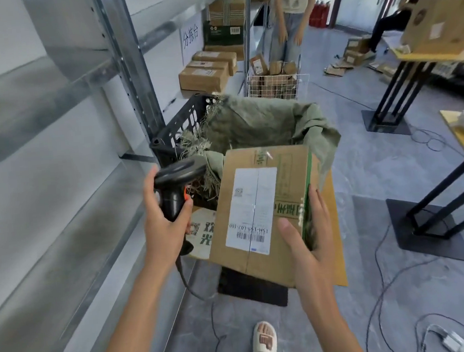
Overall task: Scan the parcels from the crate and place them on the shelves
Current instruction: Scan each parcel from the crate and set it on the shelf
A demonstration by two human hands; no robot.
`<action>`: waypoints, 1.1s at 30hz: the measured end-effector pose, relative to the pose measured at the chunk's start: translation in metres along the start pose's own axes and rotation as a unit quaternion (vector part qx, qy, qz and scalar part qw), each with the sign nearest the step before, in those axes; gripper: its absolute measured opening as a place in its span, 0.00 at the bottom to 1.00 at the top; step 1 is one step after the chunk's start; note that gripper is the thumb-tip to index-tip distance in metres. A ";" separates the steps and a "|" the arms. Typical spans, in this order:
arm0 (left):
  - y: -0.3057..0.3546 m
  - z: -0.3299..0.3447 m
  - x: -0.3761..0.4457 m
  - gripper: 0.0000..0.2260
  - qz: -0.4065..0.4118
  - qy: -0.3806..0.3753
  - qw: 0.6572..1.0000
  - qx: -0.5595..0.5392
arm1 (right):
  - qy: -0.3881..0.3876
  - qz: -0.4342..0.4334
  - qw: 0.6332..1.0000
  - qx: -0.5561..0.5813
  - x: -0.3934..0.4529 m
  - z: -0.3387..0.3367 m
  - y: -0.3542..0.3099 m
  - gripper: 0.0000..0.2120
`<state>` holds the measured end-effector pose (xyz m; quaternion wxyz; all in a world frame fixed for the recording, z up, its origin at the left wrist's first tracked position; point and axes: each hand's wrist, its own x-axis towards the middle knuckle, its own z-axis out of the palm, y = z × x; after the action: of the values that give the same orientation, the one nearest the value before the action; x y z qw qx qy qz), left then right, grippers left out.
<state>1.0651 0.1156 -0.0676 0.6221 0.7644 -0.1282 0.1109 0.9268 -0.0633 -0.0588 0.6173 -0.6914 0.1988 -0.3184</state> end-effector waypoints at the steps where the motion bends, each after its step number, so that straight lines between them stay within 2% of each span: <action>1: 0.000 0.007 0.016 0.42 0.001 0.002 1.000 -0.003 | 0.002 -0.009 1.000 0.003 0.016 0.001 -0.006 0.34; 6: -0.001 0.040 0.090 0.39 0.018 0.009 1.000 -0.001 | 0.020 -0.056 0.998 0.034 0.109 0.008 -0.030 0.34; 9: -0.002 0.055 0.127 0.41 0.031 0.015 0.999 -0.003 | 0.022 -0.090 0.996 0.002 0.167 0.021 -0.029 0.34; 13: -0.020 0.068 0.163 0.39 0.022 -0.005 1.000 -0.002 | 0.014 -0.105 0.992 -0.074 0.235 0.042 -0.018 0.34; 19: -0.048 0.079 0.210 0.38 -0.003 -0.057 0.997 -0.050 | 0.021 -0.097 0.960 -0.261 0.313 0.084 0.016 0.32; 22: -0.057 0.087 0.238 0.38 -0.006 -0.089 0.993 -0.072 | 0.009 -0.039 0.928 -0.371 0.319 0.110 0.044 0.32; 25: -0.066 0.099 0.260 0.37 -0.005 -0.118 0.989 -0.092 | -0.016 0.039 0.875 -0.483 0.315 0.128 0.069 0.31; 33: -0.096 0.143 0.282 0.36 -0.050 -0.179 0.974 -0.130 | -0.041 0.138 0.793 -0.591 0.320 0.153 0.121 0.30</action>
<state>1.3643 -0.0218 -0.0922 0.6876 0.6902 -0.2119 -0.0764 1.2759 -0.1847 -0.1209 0.1330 -0.8991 0.4164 -0.0217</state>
